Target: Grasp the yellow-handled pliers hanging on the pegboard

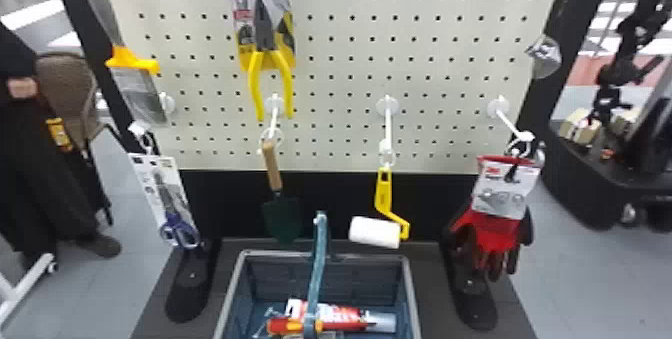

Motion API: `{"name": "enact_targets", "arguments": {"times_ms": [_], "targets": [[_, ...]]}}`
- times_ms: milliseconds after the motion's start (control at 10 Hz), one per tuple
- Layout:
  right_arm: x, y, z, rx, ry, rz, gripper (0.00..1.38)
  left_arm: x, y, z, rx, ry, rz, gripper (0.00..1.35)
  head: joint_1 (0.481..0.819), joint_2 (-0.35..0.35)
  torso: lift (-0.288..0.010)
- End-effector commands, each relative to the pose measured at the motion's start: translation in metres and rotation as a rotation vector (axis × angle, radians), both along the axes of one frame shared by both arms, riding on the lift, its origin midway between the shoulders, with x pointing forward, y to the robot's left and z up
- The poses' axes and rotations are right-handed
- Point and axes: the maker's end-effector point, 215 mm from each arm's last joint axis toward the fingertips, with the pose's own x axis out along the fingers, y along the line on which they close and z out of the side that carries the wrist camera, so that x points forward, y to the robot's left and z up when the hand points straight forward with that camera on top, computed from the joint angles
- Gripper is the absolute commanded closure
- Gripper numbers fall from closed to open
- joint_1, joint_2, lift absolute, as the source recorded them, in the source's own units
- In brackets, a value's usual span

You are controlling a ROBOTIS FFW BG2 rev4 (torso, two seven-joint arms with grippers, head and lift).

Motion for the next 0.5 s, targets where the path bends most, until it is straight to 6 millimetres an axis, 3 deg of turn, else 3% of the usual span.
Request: {"name": "enact_targets", "arguments": {"times_ms": [0,400], "targets": [[0.0001,0.0001,0.0001,0.0,0.0,0.0,0.26,0.0001,-0.0008,-0.0003,-0.004,0.001,0.002,0.31,0.549,0.0,-0.1],[-0.0014,-0.0001,-0.0018,0.001,0.005,0.0,0.26,0.001,-0.0016,-0.0004,-0.009,0.004,0.002,0.3,0.549,0.0,-0.1]]}}
